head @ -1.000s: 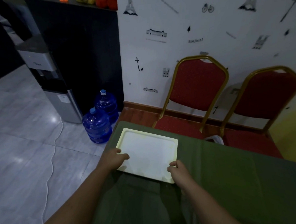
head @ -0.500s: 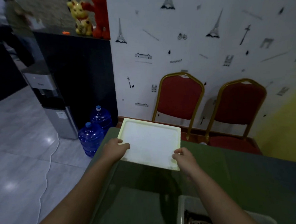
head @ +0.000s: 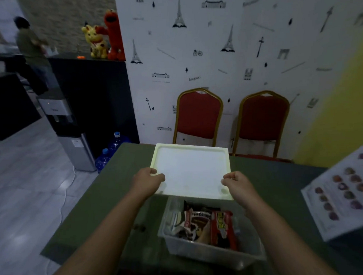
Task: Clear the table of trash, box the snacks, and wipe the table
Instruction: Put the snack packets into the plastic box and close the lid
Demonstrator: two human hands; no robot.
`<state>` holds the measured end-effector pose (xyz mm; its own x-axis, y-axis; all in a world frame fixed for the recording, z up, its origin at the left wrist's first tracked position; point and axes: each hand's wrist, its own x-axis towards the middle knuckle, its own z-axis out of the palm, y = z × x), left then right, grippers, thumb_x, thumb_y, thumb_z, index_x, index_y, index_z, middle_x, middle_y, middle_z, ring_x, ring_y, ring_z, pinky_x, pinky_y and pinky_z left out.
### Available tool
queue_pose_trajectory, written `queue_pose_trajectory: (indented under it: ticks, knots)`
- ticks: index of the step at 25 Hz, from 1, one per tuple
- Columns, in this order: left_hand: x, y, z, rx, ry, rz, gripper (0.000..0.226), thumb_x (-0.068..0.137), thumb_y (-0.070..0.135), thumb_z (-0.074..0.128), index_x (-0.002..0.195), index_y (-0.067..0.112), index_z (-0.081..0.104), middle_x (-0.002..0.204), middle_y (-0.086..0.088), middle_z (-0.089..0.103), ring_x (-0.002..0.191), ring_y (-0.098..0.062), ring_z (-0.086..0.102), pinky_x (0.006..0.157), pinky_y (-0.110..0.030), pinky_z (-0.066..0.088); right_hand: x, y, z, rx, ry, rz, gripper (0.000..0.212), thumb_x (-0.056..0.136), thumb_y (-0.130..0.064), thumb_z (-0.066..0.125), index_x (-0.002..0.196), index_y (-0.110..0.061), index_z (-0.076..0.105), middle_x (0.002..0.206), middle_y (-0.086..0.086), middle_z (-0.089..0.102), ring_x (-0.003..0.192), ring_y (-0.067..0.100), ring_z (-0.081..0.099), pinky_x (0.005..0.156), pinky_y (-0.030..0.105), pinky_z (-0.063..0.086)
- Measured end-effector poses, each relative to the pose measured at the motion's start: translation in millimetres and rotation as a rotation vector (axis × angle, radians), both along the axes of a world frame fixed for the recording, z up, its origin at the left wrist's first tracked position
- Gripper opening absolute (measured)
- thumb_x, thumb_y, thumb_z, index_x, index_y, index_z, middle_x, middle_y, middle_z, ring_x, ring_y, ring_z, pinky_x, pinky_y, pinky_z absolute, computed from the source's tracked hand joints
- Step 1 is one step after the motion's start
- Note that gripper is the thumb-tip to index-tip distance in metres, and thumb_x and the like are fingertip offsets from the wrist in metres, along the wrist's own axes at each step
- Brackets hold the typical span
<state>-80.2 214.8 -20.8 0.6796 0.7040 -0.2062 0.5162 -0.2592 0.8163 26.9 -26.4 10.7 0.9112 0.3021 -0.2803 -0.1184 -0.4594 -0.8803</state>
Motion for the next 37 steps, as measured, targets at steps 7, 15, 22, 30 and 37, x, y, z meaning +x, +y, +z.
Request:
queue_pose_trajectory:
  ticks: [7, 15, 22, 30, 37]
  knots:
    - [-22, -65, -13, -0.012, 0.058, -0.056, 0.048, 0.077, 0.031, 0.065, 0.122, 0.015, 0.057, 0.123, -0.01, 0.057, 0.102, -0.025, 0.057, 0.085, -0.036, 0.049, -34, -72, -14, -0.035, 0.064, -0.028, 0.017, 0.09, -0.015, 0.057, 0.104, -0.006, 0.059, 0.103, 0.005, 0.06, 0.078, 0.01, 0.053, 0.06, 0.026, 0.039]
    - [-41, -86, -29, 0.017, 0.141, -0.05, 0.048, 0.077, 0.031, 0.065, 0.121, 0.015, 0.058, 0.129, -0.011, 0.056, 0.113, -0.029, 0.054, 0.096, -0.04, 0.048, -58, -93, -36, -0.042, 0.131, -0.024, 0.011, 0.09, -0.017, 0.057, 0.098, -0.011, 0.06, 0.109, 0.005, 0.059, 0.086, 0.014, 0.054, 0.064, 0.028, 0.042]
    - [-44, -95, -36, 0.027, 0.133, -0.071, 0.047, 0.079, 0.028, 0.065, 0.123, 0.013, 0.056, 0.129, -0.011, 0.055, 0.102, -0.023, 0.054, 0.085, -0.033, 0.049, -61, -104, -51, -0.07, 0.089, -0.033, 0.003, 0.088, -0.021, 0.059, 0.091, -0.021, 0.061, 0.123, 0.007, 0.051, 0.107, 0.023, 0.051, 0.071, 0.029, 0.042]
    - [-48, -91, -41, 0.12, 0.143, -0.084, 0.052, 0.081, 0.021, 0.063, 0.13, 0.006, 0.053, 0.129, -0.014, 0.056, 0.113, -0.029, 0.056, 0.094, -0.04, 0.049, -66, -109, -63, -0.102, 0.025, -0.003, 0.003, 0.088, -0.022, 0.059, 0.088, -0.024, 0.059, 0.119, 0.002, 0.048, 0.111, 0.021, 0.048, 0.084, 0.034, 0.044]
    - [-53, -86, -50, 0.167, 0.102, -0.078, 0.042, 0.086, 0.008, 0.056, 0.128, 0.01, 0.054, 0.126, -0.011, 0.057, 0.111, -0.026, 0.056, 0.094, -0.043, 0.05, -64, -120, -79, -0.132, -0.022, -0.045, 0.034, 0.09, -0.01, 0.056, 0.12, -0.022, 0.05, 0.126, 0.002, 0.052, 0.115, 0.019, 0.051, 0.099, 0.045, 0.048]
